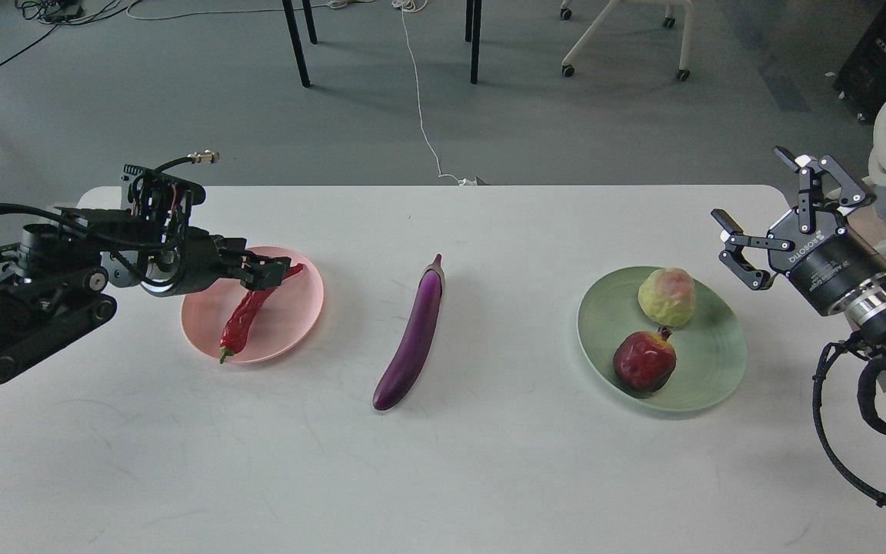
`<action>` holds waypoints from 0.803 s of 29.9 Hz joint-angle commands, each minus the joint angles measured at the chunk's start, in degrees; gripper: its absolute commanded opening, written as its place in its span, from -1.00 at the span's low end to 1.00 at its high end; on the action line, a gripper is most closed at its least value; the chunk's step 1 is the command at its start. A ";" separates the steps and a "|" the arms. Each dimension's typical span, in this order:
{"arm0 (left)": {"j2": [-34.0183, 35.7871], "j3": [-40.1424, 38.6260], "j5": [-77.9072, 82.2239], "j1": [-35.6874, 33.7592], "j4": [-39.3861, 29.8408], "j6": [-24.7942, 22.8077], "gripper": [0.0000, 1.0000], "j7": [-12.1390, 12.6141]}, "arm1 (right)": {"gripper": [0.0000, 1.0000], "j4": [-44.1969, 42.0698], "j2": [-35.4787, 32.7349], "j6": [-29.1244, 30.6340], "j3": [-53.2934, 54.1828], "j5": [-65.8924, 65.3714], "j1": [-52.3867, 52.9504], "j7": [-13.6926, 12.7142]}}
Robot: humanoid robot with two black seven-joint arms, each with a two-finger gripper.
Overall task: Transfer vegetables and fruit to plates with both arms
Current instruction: 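Lift the chili onto the pink plate and open the left gripper, then move the left gripper to the purple eggplant and grasp it, then carry the eggplant onto the pink plate and release it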
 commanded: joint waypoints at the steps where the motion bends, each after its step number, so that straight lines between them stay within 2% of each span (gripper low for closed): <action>1: -4.96 -0.18 -3.55 -2.06 -5.48 -0.12 0.75 5.43 | 0.94 -0.08 -0.03 0.03 -0.08 0.01 0.00 0.00; 3: -9.35 -0.18 -4.96 -2.06 -6.11 -0.03 0.76 8.60 | 0.94 -0.08 -0.03 0.03 -0.17 0.01 0.00 0.00; 5: -13.30 0.17 -4.88 -2.06 -6.02 0.06 0.77 9.84 | 0.94 -0.08 -0.12 -0.06 -0.17 0.01 -0.09 0.00; 11: -21.32 2.54 -4.18 0.04 -0.93 0.23 0.79 10.90 | 0.94 -0.08 -0.21 -0.06 0.00 0.01 -0.88 0.00; 24: -21.94 3.78 -0.66 3.47 3.65 0.50 0.77 10.37 | 0.94 -0.08 -0.38 -0.06 -0.17 0.01 -0.97 0.00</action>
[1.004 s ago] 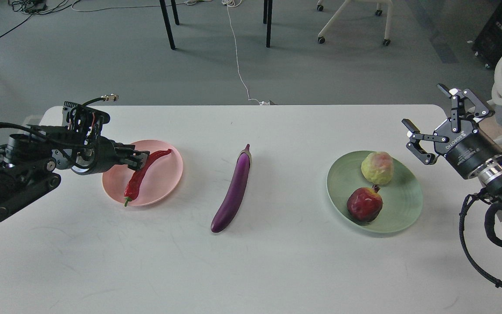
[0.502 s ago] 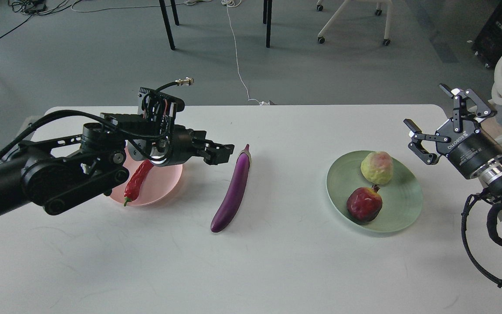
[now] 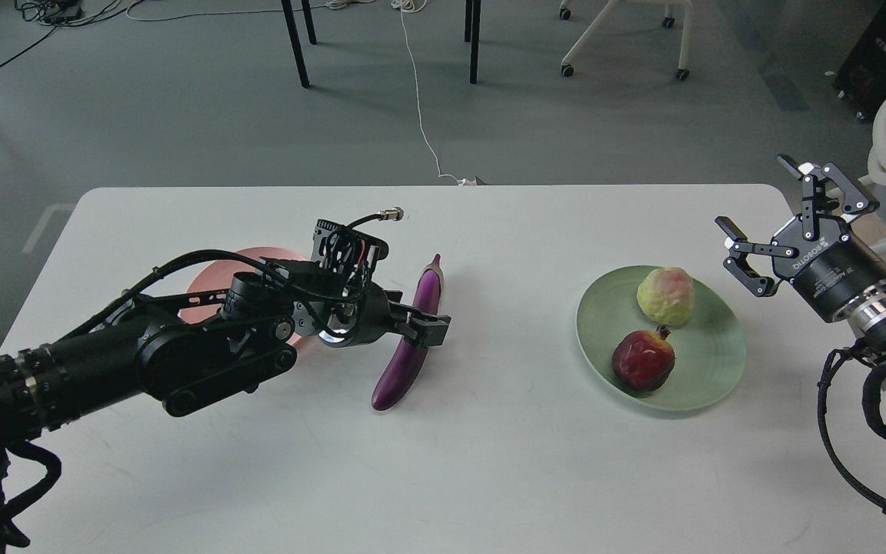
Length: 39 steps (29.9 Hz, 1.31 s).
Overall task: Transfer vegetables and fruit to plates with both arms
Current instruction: 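Carry the eggplant onto the pink plate and release it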
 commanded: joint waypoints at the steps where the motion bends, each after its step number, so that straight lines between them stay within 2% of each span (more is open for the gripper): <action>1: -0.08 0.01 0.71 0.81 0.13 0.01 0.76 -0.13 | 0.94 0.00 0.02 0.00 -0.02 0.00 -0.03 -0.01; 5: -0.17 -0.16 0.71 2.04 0.22 -0.16 0.64 -0.22 | 0.94 0.00 0.02 -0.08 -0.11 0.00 -0.03 -0.01; 8: -0.17 -0.07 0.62 2.39 0.22 -0.43 0.41 -0.22 | 0.94 0.00 0.02 -0.08 -0.11 0.00 -0.03 -0.01; 10: -0.08 -0.07 0.53 2.48 0.22 -0.43 0.06 -0.14 | 0.94 0.00 0.02 -0.08 -0.20 0.00 -0.03 -0.01; 12: -0.08 0.01 0.62 2.48 0.13 -0.43 -0.58 0.30 | 0.94 0.00 0.02 -0.08 -0.20 0.00 -0.03 -0.01; 13: -0.08 -0.07 0.62 2.57 0.22 -0.43 -0.69 0.39 | 0.94 0.00 0.11 -0.08 -0.20 0.00 -0.03 -0.01; 20: 1.23 -1.21 -0.69 1.87 -0.39 -0.25 -0.75 0.75 | 0.94 0.00 0.11 -0.08 -0.11 0.00 -0.03 -0.01; 25: 8.69 -1.83 -2.80 -1.38 -2.41 -0.69 -0.74 -0.40 | 0.94 0.00 0.02 -0.17 -0.02 0.00 -0.03 -0.01; 34: 24.78 -0.95 -2.81 -0.95 -2.94 -0.61 -0.70 -6.72 | 0.94 0.00 0.29 -0.08 -0.02 -0.08 -0.03 -0.01; 39: 27.69 -1.04 -3.07 0.10 -2.24 -0.16 -0.62 -7.60 | 0.94 0.00 0.29 -0.17 -0.02 -0.08 -0.03 -0.01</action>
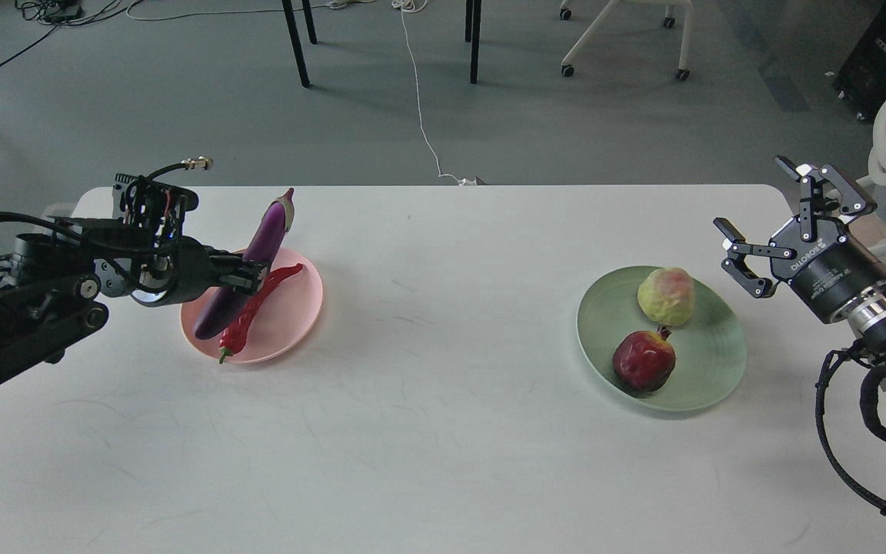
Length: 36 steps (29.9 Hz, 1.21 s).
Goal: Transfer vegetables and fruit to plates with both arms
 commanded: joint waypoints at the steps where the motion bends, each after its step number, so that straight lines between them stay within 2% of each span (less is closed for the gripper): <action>1: 1.39 -0.06 -0.08 0.93 0.59 0.20 -0.61 -0.57 | 0.94 0.00 0.01 -0.04 -0.01 -0.09 0.00 0.00; 3: 1.40 0.03 -0.08 1.11 0.68 0.20 -0.53 -0.75 | 0.94 0.09 0.01 0.05 -0.01 0.00 0.00 0.00; 5: 1.31 0.03 -0.08 1.37 0.68 0.20 -0.31 -0.75 | 0.94 0.09 0.01 -0.04 -0.01 -0.09 0.00 0.00; 8: 1.13 0.03 0.36 2.07 0.68 0.29 -0.17 -0.66 | 0.94 0.09 0.01 -0.04 -0.10 -0.09 -0.08 0.00; 10: 1.13 0.03 0.63 2.51 0.77 0.38 0.00 -0.57 | 0.94 0.09 -0.08 -0.04 -0.10 0.00 -0.17 0.00; 13: 1.39 0.03 0.80 2.78 0.85 0.38 0.41 -0.75 | 0.94 0.09 -0.08 0.05 -0.10 0.00 -0.26 0.00; 14: 1.48 0.03 0.80 3.04 0.86 0.38 0.60 -0.83 | 0.94 0.09 -0.08 0.05 -0.10 0.00 -0.26 0.00; 15: 1.57 0.03 0.80 3.13 0.86 0.38 0.89 -0.92 | 0.94 0.09 -0.08 0.05 -0.10 -0.09 -0.26 0.00; 16: 1.92 0.03 0.72 3.13 0.86 0.38 0.98 -1.27 | 0.94 0.09 -0.08 0.05 -0.10 -0.09 -0.26 0.00; 23: 3.06 -1.90 -1.04 2.08 0.16 0.29 0.99 -1.89 | 0.94 0.17 -0.08 0.14 0.17 -0.09 -0.26 0.00; 26: 2.45 -7.42 -6.12 0.76 -0.55 0.55 0.99 -1.98 | 0.94 0.17 -0.25 0.14 0.52 -0.09 -0.09 0.00; 29: -0.70 -15.68 -18.04 1.80 -2.48 1.51 0.99 -2.68 | 0.94 0.09 -0.25 0.14 1.04 -0.09 0.26 0.00; 33: -6.67 -20.80 -39.14 6.29 -3.54 8.09 0.99 -3.21 | 0.94 0.09 0.18 -0.13 1.05 -0.09 0.53 0.00; 36: -11.60 -22.30 -49.27 8.13 -3.54 16.34 0.99 -3.21 | 0.96 0.09 0.80 -0.30 1.05 -0.09 0.53 0.00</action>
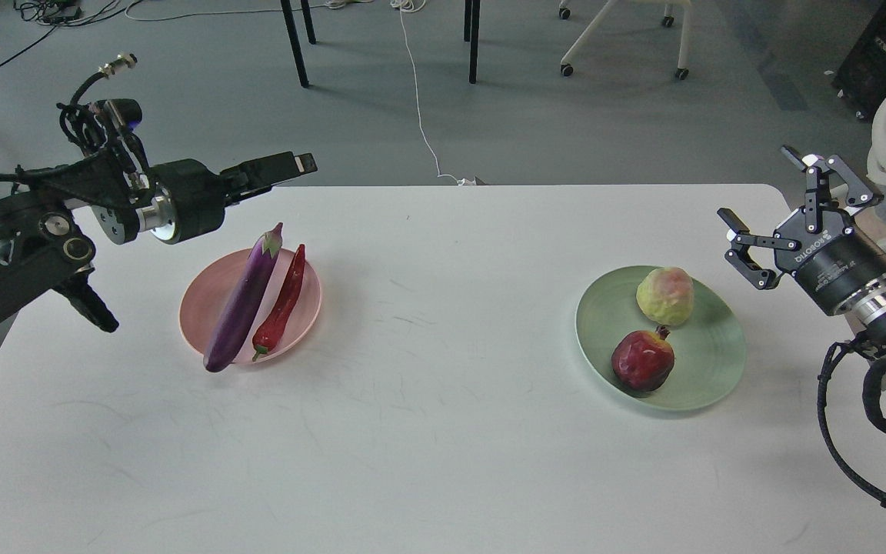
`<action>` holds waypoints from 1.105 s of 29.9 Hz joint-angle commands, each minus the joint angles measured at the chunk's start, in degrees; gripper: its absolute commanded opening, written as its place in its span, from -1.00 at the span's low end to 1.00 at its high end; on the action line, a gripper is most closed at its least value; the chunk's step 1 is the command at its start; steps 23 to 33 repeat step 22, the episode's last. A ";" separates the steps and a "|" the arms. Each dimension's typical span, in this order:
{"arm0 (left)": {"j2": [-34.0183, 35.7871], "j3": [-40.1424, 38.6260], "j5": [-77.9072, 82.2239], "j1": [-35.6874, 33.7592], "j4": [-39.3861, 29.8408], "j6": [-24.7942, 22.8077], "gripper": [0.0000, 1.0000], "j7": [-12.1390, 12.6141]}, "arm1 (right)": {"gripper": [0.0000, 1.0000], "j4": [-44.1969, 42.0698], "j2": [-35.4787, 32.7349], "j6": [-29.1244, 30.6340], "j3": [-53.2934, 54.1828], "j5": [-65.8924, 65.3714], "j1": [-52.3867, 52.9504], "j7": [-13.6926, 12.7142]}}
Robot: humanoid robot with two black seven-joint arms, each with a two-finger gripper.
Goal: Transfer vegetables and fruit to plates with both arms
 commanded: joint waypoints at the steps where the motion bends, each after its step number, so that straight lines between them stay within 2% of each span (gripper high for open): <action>1: -6.15 -2.08 -12.38 2.92 -0.17 10.14 0.99 -0.14 | 0.98 0.00 0.91 -0.18 -0.08 0.01 0.02 0.00; 3: -9.75 -4.96 -14.41 6.25 -0.17 13.59 0.99 -0.66 | 0.98 0.00 1.61 -0.18 -0.08 0.01 -0.06 0.00; 7: -17.75 -18.66 -14.16 16.88 0.00 12.72 0.99 -1.11 | 0.98 0.00 3.11 -0.18 -0.17 0.01 -0.06 0.00; 10: -21.89 -26.40 -14.16 22.69 0.53 8.96 0.99 -1.11 | 0.98 -0.09 4.34 -0.18 -0.87 -0.17 -0.41 0.00; 14: -23.04 -33.62 -14.24 28.93 1.23 1.75 0.99 -0.93 | 0.98 -0.53 4.78 -0.26 -1.14 -0.61 -0.85 0.00; 17: -23.48 -34.95 -14.42 30.88 1.15 -0.02 0.99 -0.84 | 0.98 -0.44 4.78 -0.18 -1.14 -0.61 -1.56 0.00; 33: -23.92 -34.95 -14.51 31.06 0.97 0.06 0.99 -0.84 | 0.98 -0.01 4.78 0.00 -0.87 -0.61 -1.73 0.00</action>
